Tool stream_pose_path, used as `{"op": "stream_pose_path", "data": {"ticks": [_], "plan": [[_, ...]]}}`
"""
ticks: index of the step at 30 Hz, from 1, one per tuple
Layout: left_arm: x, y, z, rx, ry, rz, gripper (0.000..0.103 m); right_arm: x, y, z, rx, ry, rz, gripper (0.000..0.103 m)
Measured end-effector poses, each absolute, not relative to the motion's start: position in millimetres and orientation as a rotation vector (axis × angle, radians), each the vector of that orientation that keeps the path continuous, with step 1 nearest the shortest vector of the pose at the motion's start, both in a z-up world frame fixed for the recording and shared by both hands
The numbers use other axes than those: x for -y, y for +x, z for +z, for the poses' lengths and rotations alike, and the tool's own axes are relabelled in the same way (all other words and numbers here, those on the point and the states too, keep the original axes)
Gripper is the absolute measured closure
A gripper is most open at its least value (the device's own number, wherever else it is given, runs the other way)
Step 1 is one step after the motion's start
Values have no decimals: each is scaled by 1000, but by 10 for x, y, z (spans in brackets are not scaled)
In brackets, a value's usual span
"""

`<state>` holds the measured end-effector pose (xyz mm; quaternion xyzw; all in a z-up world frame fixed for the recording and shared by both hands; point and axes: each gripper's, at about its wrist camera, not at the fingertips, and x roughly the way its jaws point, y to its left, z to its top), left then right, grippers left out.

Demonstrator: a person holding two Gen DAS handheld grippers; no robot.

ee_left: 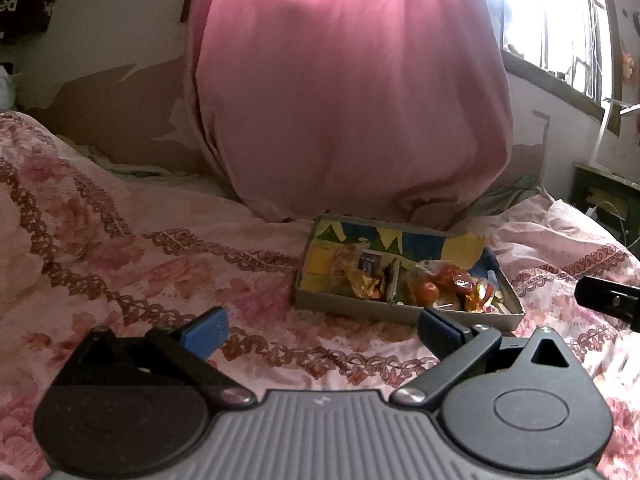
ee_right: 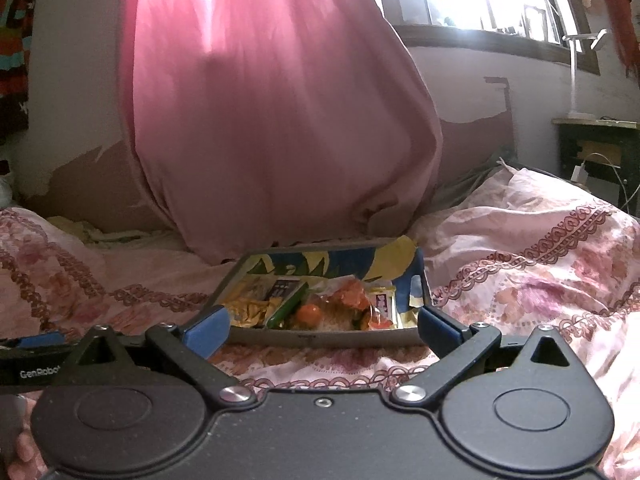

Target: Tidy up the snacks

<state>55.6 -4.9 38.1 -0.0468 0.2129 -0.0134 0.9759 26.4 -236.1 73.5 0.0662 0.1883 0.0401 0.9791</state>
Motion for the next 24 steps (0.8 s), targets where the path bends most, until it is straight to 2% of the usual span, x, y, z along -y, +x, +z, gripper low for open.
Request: {"op": "stream_pose_path", "data": {"ticks": [24], "plan": [[49, 238, 318, -477, -87, -24, 0, 2398, -151, 647, -419, 146, 57, 1]]}}
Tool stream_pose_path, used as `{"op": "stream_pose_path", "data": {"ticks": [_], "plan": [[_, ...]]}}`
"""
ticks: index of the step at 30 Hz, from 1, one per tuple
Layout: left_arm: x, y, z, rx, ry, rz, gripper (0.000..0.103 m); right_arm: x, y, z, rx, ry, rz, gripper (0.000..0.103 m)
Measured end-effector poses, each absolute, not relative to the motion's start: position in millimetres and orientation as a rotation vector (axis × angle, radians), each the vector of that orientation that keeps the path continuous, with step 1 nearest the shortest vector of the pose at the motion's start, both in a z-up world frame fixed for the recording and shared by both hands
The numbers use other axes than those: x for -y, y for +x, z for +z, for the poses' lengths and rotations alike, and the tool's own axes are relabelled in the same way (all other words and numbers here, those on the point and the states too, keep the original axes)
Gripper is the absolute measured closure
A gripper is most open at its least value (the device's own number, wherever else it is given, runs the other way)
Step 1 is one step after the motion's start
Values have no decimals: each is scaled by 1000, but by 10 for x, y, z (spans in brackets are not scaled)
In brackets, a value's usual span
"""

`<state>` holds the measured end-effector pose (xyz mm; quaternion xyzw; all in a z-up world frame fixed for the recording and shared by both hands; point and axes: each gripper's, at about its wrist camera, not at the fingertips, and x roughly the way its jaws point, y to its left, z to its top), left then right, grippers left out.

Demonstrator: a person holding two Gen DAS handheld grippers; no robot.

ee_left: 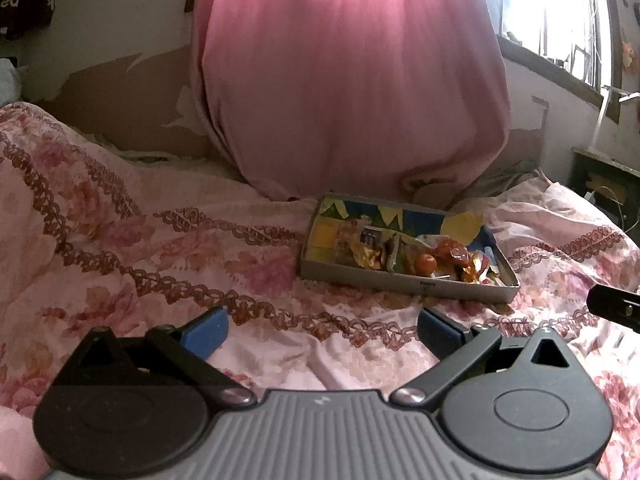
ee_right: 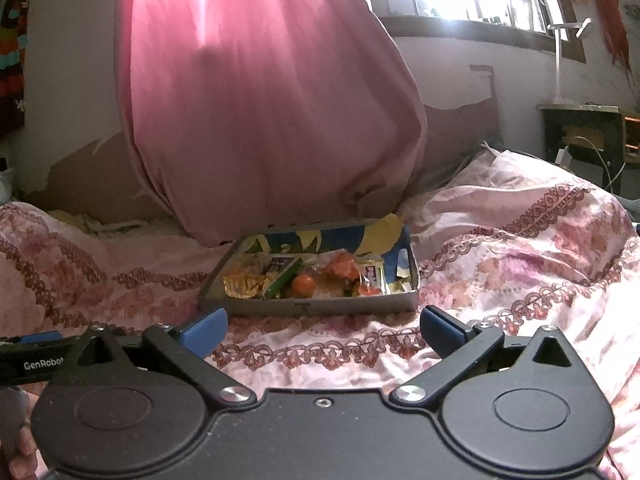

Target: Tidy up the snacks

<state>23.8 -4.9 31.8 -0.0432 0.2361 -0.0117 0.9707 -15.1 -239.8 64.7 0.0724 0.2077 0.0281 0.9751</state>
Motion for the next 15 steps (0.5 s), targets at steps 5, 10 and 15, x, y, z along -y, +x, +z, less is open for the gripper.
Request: {"op": "stream_pose_path", "data": {"ticks": [5, 10, 15], "plan": [[53, 179, 287, -511, -92, -20, 0, 2401, -224, 614, -443, 138, 60, 1], [40, 113, 276, -534, -102, -15, 0, 2400, -292, 569, -476, 131, 53, 1], [73, 80, 258, -573, -67, 13, 0, 2395, -364, 541, -498, 125, 45, 1]]}}
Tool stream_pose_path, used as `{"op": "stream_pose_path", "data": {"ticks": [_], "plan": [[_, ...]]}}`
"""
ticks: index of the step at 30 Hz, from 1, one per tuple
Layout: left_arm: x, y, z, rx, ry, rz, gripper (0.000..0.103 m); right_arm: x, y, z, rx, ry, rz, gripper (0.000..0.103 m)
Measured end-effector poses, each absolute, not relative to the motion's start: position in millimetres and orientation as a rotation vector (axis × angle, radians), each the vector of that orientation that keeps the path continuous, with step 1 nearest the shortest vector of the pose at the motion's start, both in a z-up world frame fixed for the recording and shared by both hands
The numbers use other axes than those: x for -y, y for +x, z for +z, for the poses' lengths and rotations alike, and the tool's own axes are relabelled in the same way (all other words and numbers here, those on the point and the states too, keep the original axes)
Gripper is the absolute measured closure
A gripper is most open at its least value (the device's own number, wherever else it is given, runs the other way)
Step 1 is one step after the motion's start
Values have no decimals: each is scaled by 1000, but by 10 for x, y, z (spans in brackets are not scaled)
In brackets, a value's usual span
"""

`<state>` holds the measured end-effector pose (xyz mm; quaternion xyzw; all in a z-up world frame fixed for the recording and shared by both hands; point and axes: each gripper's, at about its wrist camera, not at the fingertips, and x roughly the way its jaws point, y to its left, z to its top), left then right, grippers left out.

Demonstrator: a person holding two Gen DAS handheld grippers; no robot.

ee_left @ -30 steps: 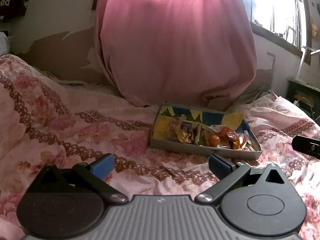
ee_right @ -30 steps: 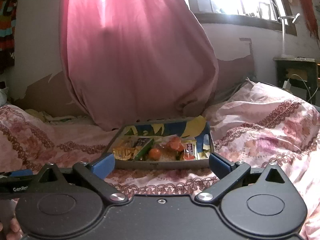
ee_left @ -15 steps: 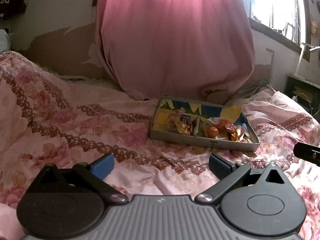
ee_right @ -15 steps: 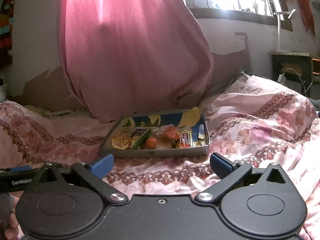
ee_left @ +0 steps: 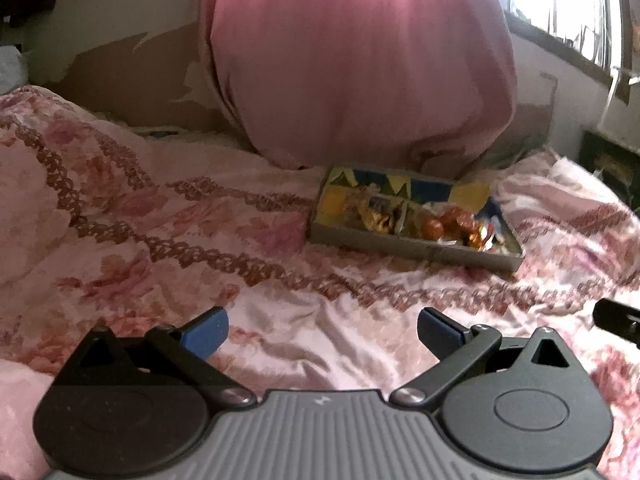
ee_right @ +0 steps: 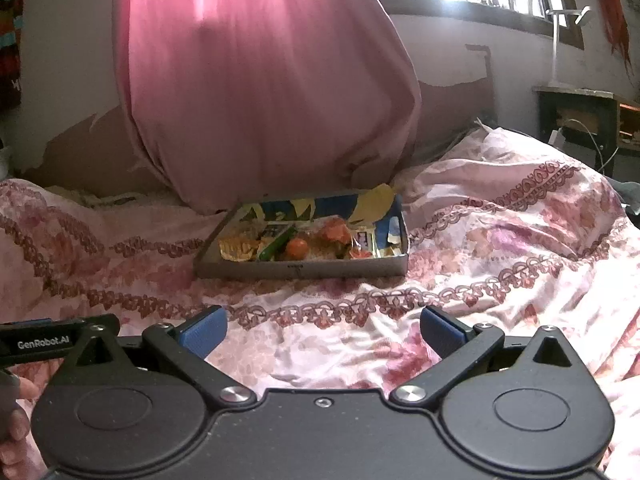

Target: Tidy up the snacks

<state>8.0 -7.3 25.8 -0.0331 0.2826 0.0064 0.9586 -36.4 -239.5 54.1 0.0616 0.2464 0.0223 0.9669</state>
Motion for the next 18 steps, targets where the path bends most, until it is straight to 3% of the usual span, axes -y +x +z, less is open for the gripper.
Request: {"op": "stream_pose_path", "data": {"ticks": [18], "plan": [[282, -147, 202, -612, 81, -3, 0, 2390, -627, 462, -569, 132, -11, 1]]}}
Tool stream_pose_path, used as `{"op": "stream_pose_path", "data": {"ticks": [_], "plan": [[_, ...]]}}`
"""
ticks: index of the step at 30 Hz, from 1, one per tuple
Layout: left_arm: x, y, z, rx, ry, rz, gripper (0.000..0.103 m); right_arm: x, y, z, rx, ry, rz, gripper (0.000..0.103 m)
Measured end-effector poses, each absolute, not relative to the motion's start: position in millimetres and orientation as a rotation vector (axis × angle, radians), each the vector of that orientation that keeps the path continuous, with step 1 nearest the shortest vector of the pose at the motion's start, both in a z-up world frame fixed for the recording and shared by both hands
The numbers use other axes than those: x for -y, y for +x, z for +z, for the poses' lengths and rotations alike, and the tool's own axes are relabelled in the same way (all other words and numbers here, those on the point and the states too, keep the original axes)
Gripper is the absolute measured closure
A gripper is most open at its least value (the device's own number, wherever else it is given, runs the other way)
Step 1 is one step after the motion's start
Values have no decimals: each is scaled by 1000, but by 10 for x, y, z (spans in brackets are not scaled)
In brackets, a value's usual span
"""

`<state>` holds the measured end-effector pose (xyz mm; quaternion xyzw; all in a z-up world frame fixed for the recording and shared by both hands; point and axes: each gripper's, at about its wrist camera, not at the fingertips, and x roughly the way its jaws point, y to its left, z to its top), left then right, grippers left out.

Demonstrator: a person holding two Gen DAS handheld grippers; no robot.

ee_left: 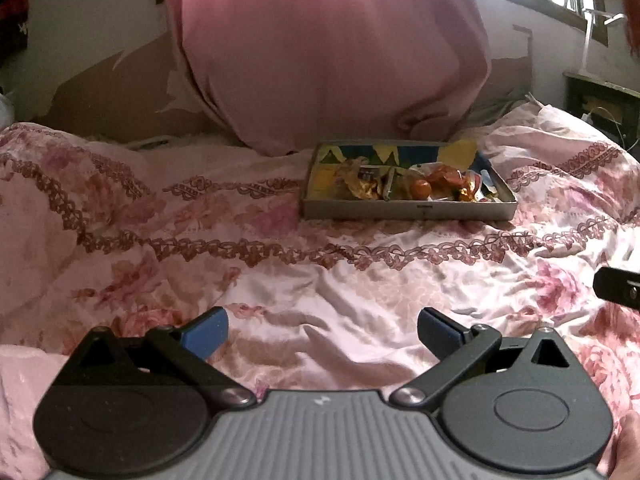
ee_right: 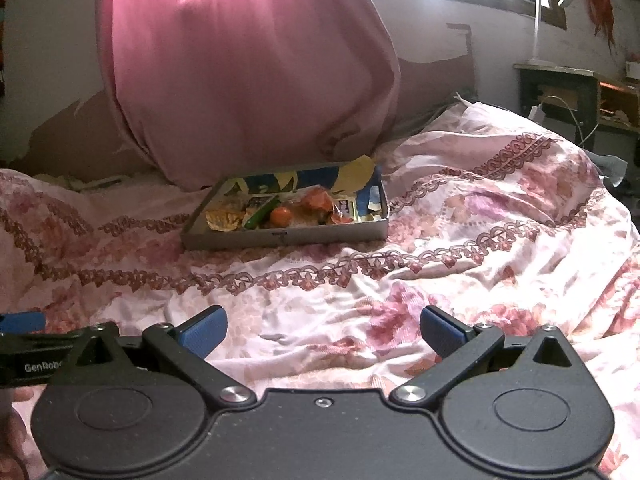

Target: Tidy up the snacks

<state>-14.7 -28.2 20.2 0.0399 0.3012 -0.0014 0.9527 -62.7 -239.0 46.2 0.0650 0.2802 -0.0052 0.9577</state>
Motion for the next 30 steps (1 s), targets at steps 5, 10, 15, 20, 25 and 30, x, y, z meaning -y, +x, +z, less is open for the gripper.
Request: {"op": "stream_pose_path", "data": {"ticks": [5, 10, 15, 20, 25, 30], "plan": [[257, -183, 207, -608, 70, -2, 0, 2366, -688, 458, -571, 121, -14, 1], [261, -222, 215, -594, 76, -12, 0, 2325, -714, 455, -572, 106, -17, 1], [240, -234, 216, -591, 65, -13, 0, 2306, -665, 407, -607, 89, -28, 1], [215, -221, 211, -599, 57, -12, 0, 2318, -619, 362, -639, 97, -44, 1], [229, -222, 201, -600, 66, -16, 0, 2317, -582, 326, -663, 103, -59, 1], [240, -206, 183, -610, 74, -15, 0, 2309, -575, 322, -667, 100, -60, 1]]}}
